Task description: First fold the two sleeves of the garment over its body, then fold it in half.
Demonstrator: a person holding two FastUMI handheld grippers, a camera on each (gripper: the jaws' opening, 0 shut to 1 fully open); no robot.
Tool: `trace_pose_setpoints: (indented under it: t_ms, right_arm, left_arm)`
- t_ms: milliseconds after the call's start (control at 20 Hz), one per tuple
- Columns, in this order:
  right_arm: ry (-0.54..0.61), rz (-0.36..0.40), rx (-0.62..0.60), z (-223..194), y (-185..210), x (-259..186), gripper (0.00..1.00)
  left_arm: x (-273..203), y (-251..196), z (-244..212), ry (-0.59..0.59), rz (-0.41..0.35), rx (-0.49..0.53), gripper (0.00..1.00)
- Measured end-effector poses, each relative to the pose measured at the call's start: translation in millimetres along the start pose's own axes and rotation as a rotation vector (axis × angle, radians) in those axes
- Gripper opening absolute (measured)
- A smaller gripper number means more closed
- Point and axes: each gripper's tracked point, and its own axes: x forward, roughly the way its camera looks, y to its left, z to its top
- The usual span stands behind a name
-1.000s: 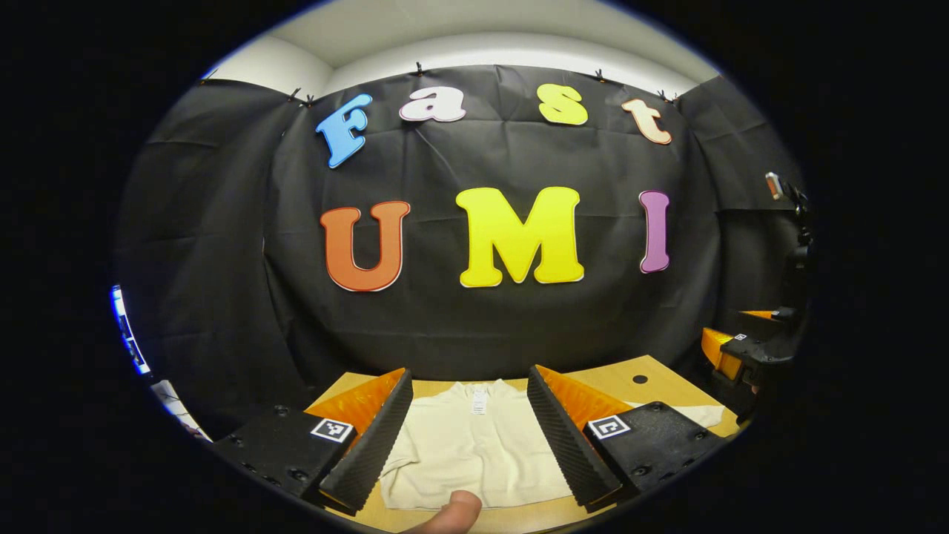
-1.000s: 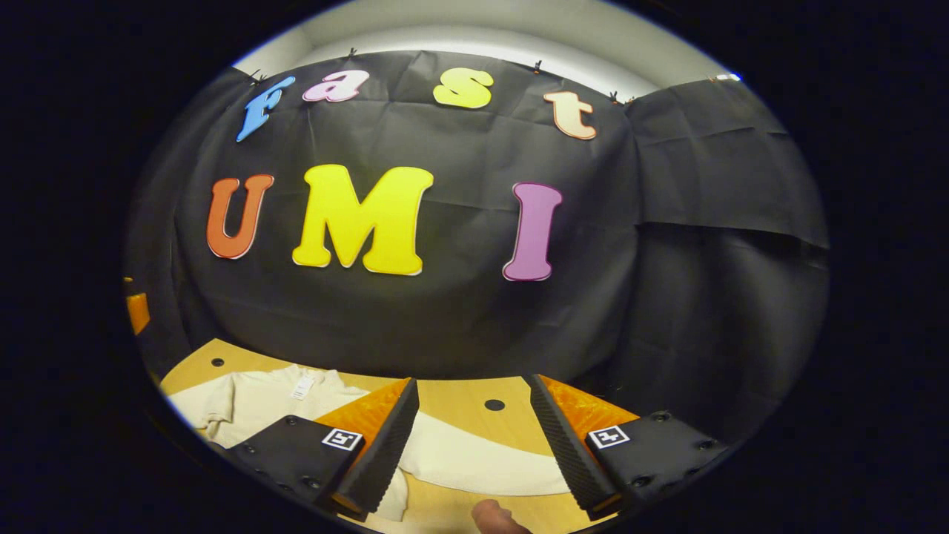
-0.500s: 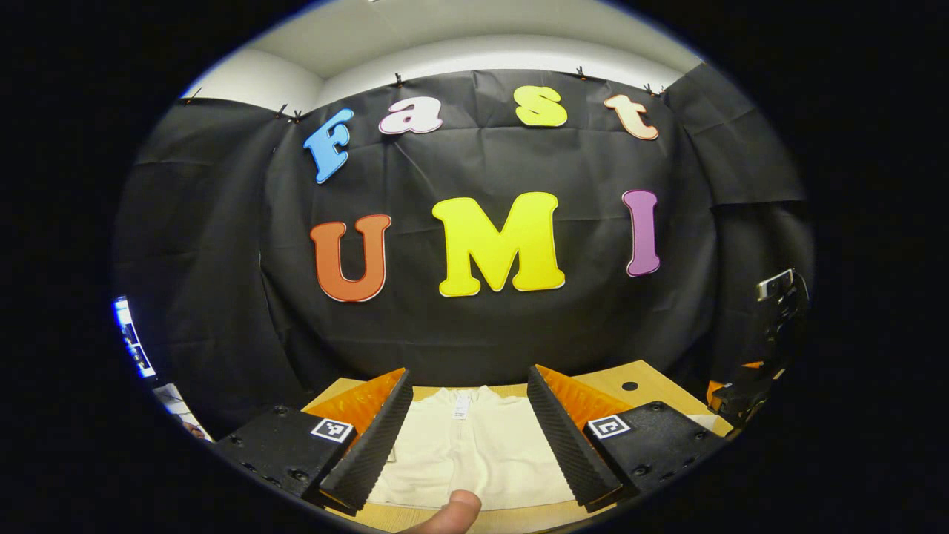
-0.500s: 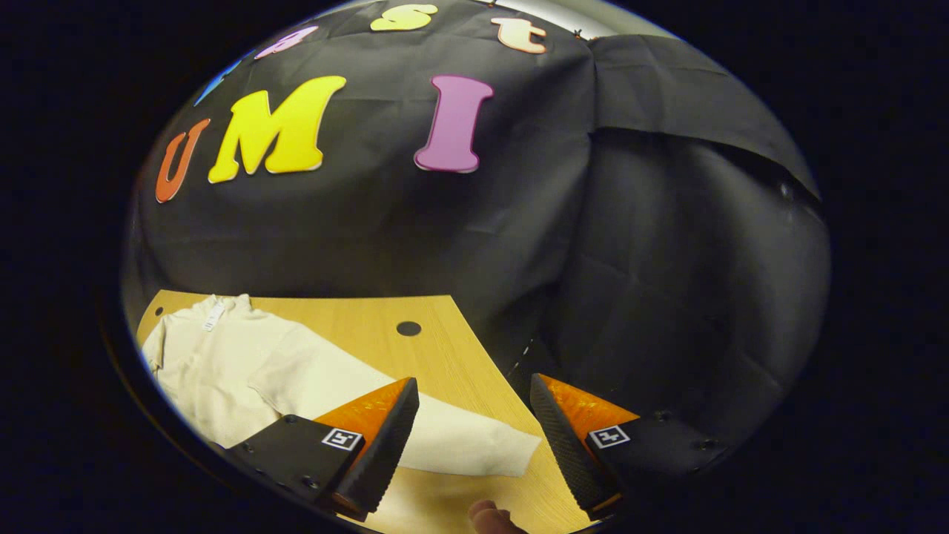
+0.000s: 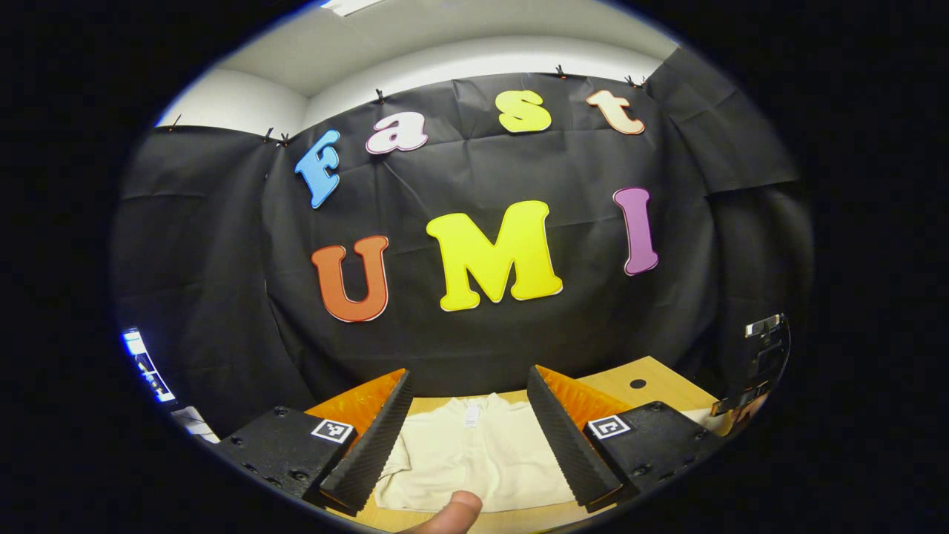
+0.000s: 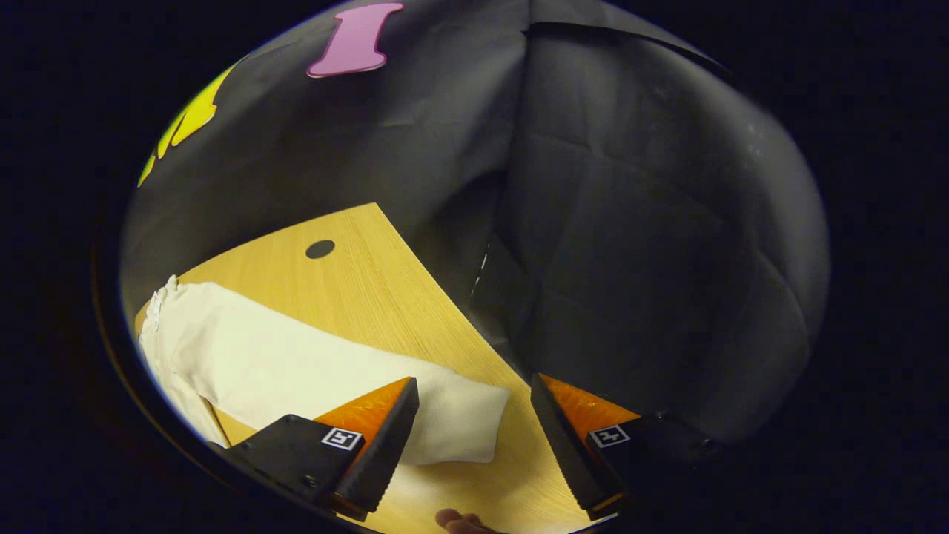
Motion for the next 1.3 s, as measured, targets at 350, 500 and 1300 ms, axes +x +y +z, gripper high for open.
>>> trace_pose_setpoints:
  t_ms: [350,500,1300]
  right_arm:
    - [0.203,-0.069,0.138,-14,-25,50,0.94]
    - [0.244,-0.059,0.161,-14,-34,55,0.94]
    - [0.46,0.056,0.318,-2,-18,72,0.27]
  left_arm:
    - [2,31,-21,0.056,0.029,-0.011,0.99]
    - [3,43,-31,0.082,0.039,-0.021,0.99]
    - [15,84,-56,0.147,0.087,-0.05,0.99]
